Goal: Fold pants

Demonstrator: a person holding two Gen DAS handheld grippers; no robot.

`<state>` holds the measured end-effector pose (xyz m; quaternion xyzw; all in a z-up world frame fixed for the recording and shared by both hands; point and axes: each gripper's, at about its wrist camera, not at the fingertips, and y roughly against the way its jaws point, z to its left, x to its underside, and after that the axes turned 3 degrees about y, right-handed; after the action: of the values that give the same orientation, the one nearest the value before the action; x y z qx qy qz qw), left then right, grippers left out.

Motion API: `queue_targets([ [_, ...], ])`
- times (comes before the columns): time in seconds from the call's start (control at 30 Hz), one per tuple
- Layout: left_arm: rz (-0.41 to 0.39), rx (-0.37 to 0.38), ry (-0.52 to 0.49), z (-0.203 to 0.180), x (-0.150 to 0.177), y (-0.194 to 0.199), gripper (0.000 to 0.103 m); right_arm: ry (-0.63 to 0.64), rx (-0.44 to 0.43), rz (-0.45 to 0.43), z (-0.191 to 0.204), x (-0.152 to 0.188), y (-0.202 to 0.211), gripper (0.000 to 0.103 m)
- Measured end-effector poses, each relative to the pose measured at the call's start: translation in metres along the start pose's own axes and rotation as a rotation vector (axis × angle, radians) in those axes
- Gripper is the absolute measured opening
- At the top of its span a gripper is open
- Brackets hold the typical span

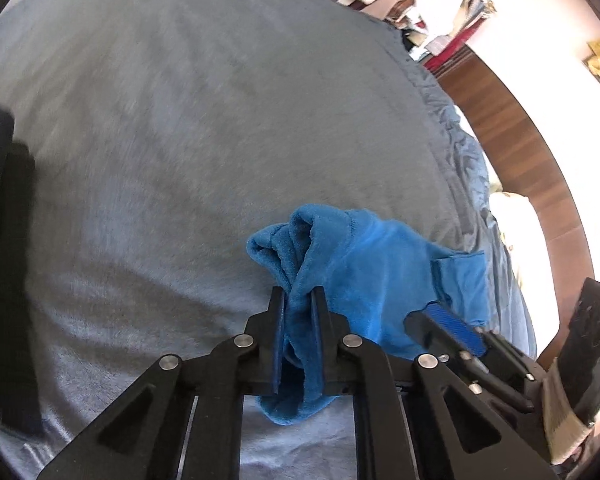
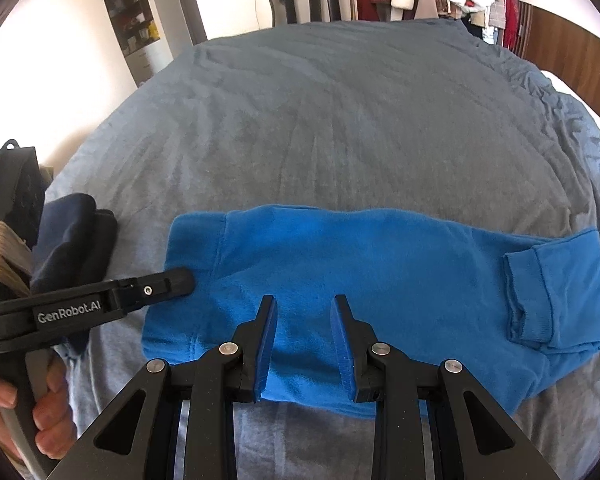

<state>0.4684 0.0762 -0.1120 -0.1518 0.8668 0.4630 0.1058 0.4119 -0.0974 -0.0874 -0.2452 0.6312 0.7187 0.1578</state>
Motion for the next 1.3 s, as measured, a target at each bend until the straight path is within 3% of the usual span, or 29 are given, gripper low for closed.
queue_targets([
  [0.33, -0.054, 0.031, -0.137, -0.076, -0.024, 0.039, 0.011, -0.04, -0.026, -0.062, -0.024, -0.014, 0.028, 0.029],
  [0.43, -0.051, 0.027, -0.171, -0.102, -0.028, 0.041, 0.011, -0.054, 0.004, -0.081, -0.039, -0.015, 0.037, 0.029],
  [0.6, -0.047, 0.033, -0.243, -0.153, -0.03, 0.04, 0.011, -0.11, -0.017, -0.126, -0.074, -0.02, 0.069, 0.029],
  [0.8, -0.038, 0.052, -0.291, -0.212, -0.029, 0.024, 0.011, -0.138, -0.007, -0.186, -0.113, -0.026, 0.101, 0.029],
  [1.13, 0.012, 0.036, -0.351, -0.299, -0.004, -0.031, 0.011, -0.205, -0.032, -0.181, -0.189, -0.022, 0.121, 0.029],
  [1.3, 0.026, 0.025, -0.324, -0.325, 0.003, -0.055, 0.009, -0.238, -0.081, -0.151, -0.235, -0.019, 0.118, 0.029],
])
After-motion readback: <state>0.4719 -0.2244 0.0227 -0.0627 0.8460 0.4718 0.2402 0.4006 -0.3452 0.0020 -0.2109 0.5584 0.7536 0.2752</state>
